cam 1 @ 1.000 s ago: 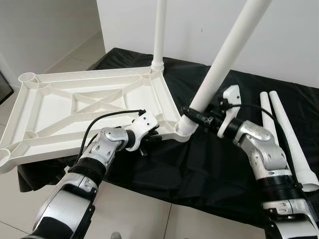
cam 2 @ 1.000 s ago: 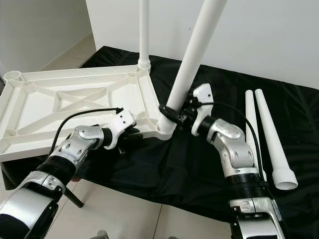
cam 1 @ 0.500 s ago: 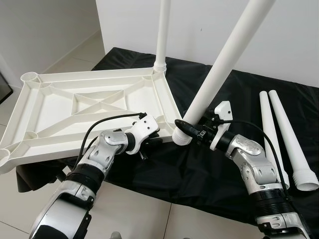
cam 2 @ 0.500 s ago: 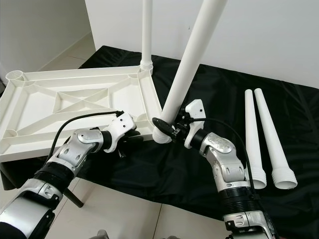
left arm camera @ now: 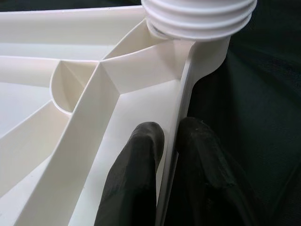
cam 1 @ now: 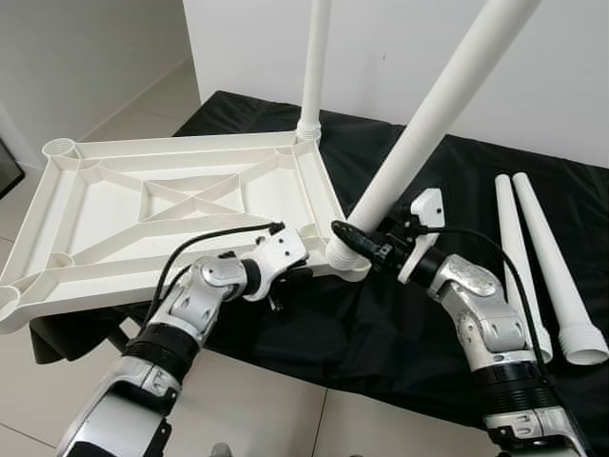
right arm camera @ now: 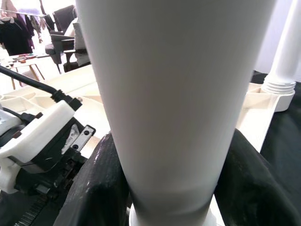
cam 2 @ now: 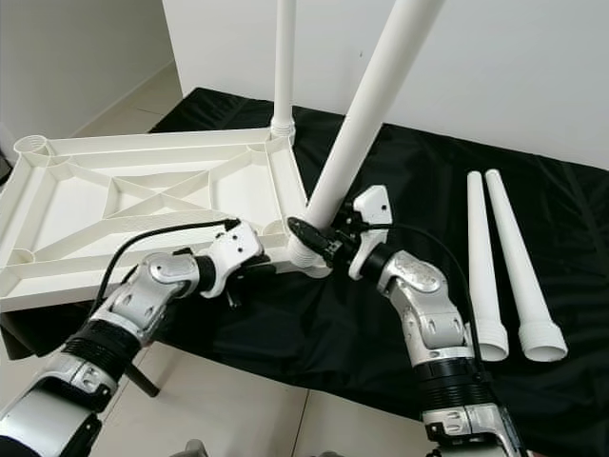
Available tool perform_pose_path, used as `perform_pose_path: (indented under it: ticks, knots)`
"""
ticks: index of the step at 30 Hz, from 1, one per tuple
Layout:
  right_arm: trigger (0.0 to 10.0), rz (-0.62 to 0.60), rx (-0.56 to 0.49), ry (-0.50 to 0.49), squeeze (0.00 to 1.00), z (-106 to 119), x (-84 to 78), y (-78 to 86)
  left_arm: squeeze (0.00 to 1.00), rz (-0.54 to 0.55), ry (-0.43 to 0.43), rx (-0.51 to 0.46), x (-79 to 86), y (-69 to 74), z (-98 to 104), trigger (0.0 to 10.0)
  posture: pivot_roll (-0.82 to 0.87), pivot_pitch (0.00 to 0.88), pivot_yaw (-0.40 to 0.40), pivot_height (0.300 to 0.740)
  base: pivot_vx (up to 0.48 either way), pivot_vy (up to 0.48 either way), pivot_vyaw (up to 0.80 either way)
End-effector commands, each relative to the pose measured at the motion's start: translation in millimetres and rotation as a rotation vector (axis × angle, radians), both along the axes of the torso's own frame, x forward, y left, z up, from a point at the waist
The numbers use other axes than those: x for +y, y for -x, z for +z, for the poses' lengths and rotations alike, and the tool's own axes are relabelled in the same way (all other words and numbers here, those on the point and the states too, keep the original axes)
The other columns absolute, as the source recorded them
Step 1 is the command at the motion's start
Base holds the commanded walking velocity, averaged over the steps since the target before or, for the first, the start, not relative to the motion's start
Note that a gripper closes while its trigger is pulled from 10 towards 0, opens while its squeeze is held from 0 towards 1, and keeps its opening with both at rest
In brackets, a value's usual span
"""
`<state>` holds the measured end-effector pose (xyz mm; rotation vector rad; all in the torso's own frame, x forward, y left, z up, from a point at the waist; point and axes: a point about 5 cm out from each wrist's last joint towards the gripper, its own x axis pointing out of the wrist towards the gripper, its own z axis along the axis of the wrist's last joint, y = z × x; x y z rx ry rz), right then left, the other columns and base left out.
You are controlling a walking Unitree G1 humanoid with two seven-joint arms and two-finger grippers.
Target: Building children table
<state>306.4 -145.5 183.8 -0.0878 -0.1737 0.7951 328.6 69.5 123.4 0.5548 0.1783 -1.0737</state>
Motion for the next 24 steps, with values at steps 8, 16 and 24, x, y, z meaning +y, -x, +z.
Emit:
perform_pose_path:
  ticks: [8, 16, 24]
  knots:
    - [10.0, -0.063, 0.006, 0.023, 0.00, -1.3, -17.3, -3.1, 0.00, -0.001, -0.040, 0.004, -1.6, 8.4, -11.6, 10.0, -0.06, 0.022, -0.008, 0.740, 0.000, 0.000, 0.00]
    - [10.0, -0.056, 0.055, 0.060, 0.00, -10.6, -17.4, -2.2, 0.00, 0.000, -0.043, -0.003, 0.5, 12.9, -12.5, 10.0, -0.05, 0.027, -0.010, 0.740, 0.000, 0.000, 0.00]
    - [10.0, -0.012, 0.100, 0.047, 0.00, -17.4, -9.0, -0.8, 0.00, -0.024, -0.038, -0.025, -4.7, 19.6, -9.1, 10.0, -0.04, 0.031, -0.017, 0.740, 0.000, 0.000, 0.00]
